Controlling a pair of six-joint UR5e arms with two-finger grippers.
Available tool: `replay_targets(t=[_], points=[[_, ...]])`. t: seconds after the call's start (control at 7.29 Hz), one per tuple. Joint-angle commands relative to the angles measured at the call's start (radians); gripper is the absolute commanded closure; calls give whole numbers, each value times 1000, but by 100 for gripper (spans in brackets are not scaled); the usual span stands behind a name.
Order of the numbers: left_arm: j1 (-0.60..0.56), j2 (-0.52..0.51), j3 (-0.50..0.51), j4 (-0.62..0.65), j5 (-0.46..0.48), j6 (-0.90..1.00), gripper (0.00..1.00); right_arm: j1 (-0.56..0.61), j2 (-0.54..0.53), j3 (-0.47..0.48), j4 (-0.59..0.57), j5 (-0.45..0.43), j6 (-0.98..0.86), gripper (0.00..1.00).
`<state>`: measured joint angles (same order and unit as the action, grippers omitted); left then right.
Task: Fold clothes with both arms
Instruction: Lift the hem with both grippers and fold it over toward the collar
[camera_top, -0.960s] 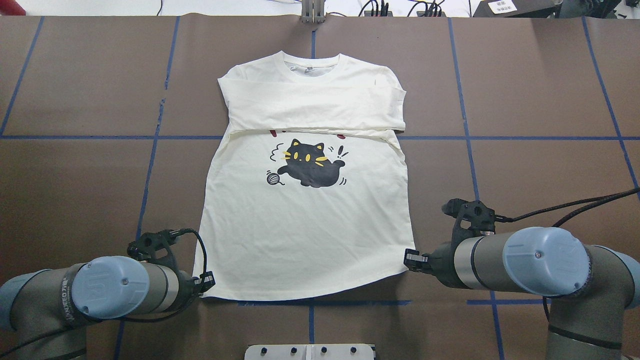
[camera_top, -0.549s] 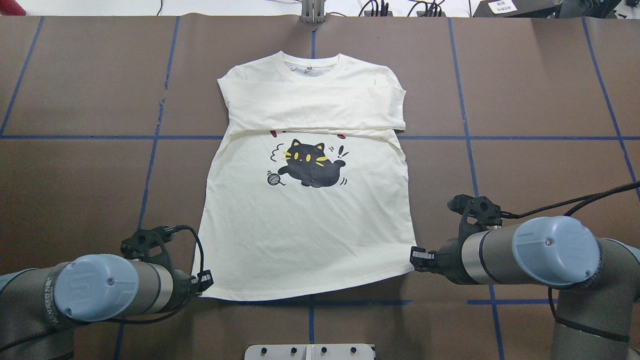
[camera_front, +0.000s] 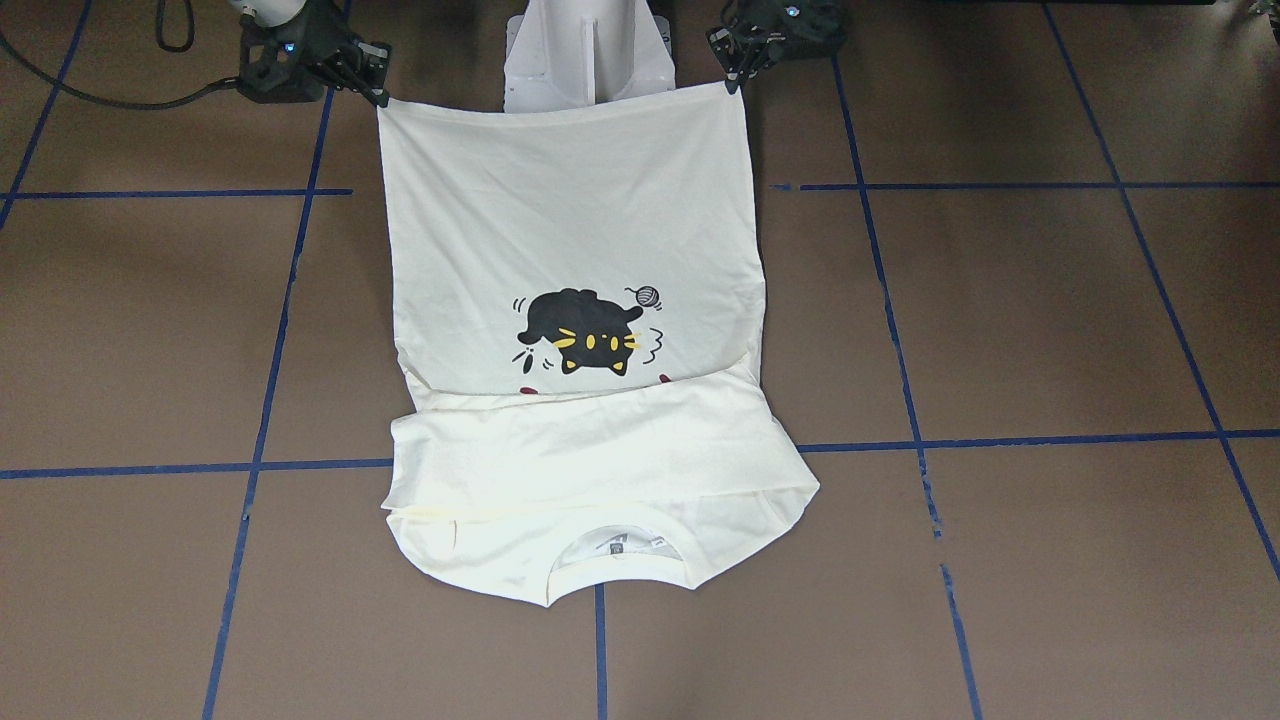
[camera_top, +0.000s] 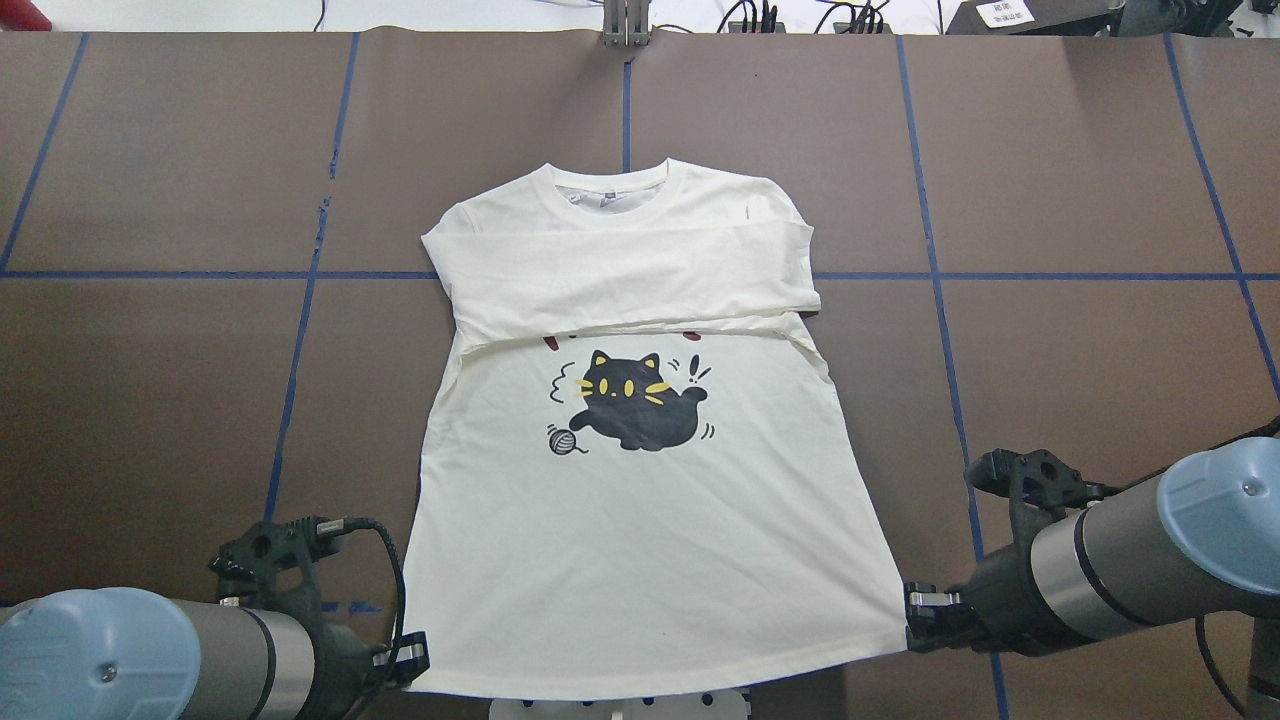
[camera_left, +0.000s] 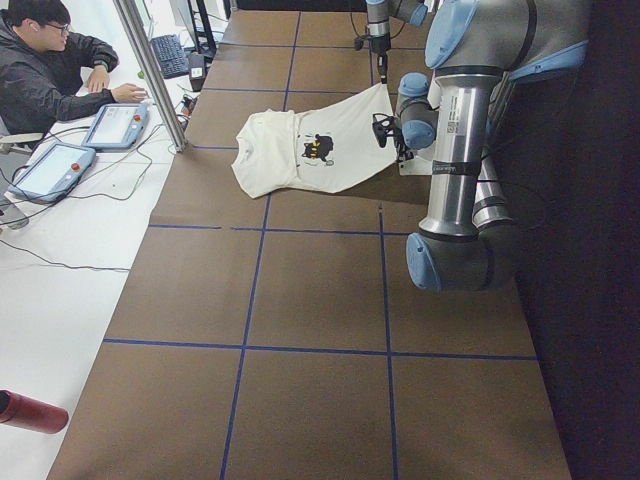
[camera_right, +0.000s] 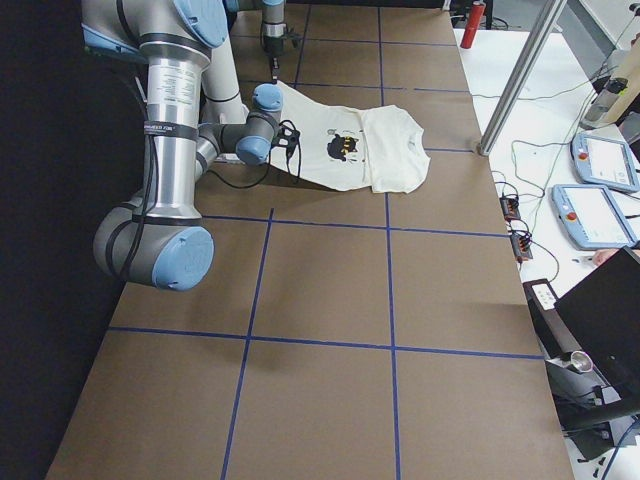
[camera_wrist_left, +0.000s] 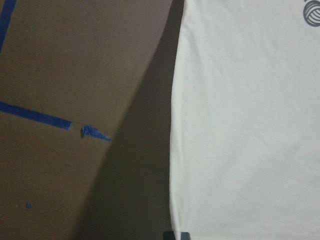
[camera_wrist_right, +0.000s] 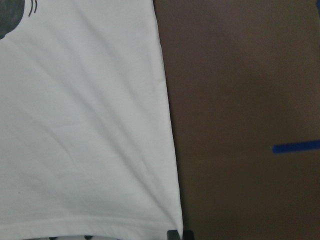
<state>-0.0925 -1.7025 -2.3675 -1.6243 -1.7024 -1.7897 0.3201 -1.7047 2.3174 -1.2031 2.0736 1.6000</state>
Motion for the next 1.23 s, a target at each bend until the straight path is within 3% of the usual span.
replay_targets(t=[0.0,0.27,0.41,0.55,0.82,1.1], points=[[36,4,-22,9,0,0,100,-21,-15,26,7,26,0,100],[-7,4,-21,11,-29,10,100,119,3,-16,100,61,-37,100],[-82,3,-21,9,-37,39,100,229,28,-57,129,130,-104,100],[-154,-6,-21,11,-45,106,100,299,87,-103,137,149,-120,100],[-331,-19,-16,9,-158,191,100,402,221,-224,140,151,-126,100],[-459,-138,116,11,-166,220,100,512,365,-379,137,148,-207,100]])
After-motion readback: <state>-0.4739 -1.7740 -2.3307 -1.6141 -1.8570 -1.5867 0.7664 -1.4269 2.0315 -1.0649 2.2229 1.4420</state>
